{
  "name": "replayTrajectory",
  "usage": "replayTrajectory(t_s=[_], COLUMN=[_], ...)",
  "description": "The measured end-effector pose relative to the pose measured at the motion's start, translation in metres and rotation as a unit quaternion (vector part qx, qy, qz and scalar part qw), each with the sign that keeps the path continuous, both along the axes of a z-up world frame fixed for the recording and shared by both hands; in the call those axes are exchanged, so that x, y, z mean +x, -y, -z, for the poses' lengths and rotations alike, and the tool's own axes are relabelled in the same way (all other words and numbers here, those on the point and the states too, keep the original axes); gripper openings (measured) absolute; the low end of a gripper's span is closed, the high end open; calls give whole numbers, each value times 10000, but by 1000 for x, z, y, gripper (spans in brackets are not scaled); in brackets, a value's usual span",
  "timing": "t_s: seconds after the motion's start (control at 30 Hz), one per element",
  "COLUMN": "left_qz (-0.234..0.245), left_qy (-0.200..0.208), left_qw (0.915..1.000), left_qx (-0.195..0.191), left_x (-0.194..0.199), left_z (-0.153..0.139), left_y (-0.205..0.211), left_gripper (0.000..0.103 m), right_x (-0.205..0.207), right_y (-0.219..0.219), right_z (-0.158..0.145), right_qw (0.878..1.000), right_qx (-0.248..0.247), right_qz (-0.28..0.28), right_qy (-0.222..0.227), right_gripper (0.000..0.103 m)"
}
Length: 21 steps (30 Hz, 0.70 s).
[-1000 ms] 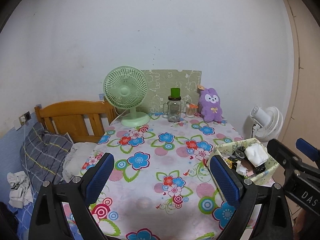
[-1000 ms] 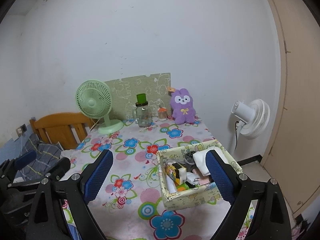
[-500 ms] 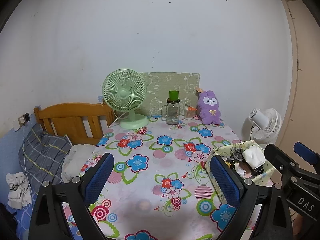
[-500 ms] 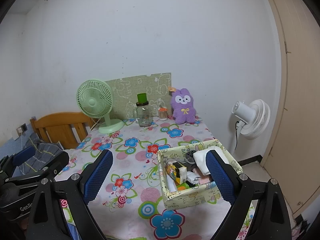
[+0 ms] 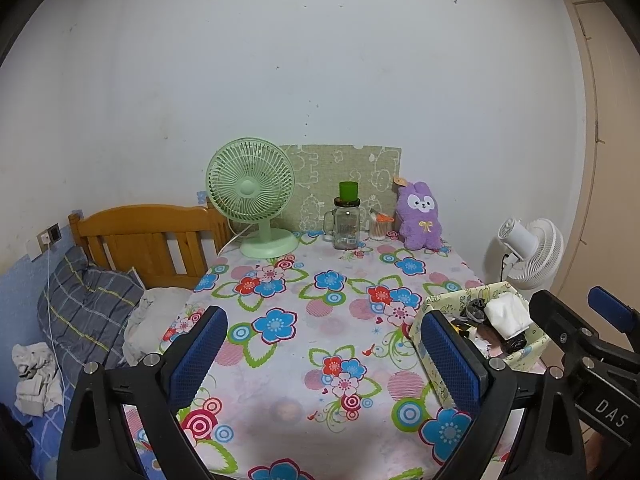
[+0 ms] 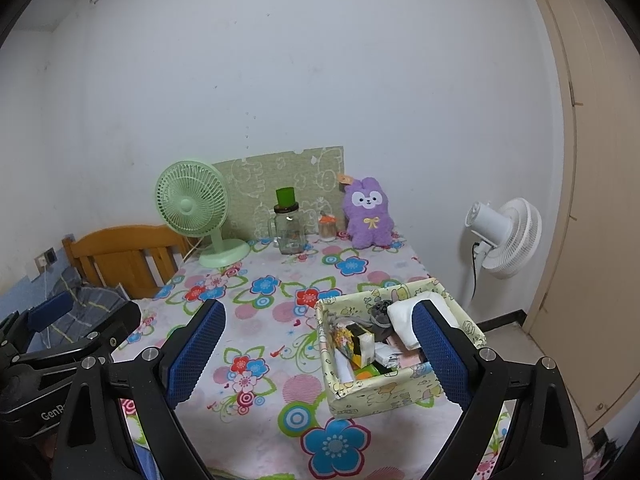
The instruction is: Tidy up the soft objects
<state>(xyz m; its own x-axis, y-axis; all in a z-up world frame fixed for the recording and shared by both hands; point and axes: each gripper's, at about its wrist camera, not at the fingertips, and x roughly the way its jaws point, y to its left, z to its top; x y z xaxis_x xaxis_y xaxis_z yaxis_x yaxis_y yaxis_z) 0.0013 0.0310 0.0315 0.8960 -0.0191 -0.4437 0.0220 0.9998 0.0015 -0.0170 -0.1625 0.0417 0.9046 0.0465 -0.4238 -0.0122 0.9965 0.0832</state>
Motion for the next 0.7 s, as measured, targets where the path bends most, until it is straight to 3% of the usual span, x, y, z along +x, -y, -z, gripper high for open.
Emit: replayTrajectory(t_s=[0.7], left_qz=[-97], left_qy=[-8], left_qw=[10000], left_qx=[10], left_x=[0], left_z=[1], left_y=[1], left_gripper=[100], right_x=[4], right_y=[2], right_z=[-1], right_qw=[10000], right_qx=[-14], right_qz=[-2], right_qy=[-16], right_gripper=[99])
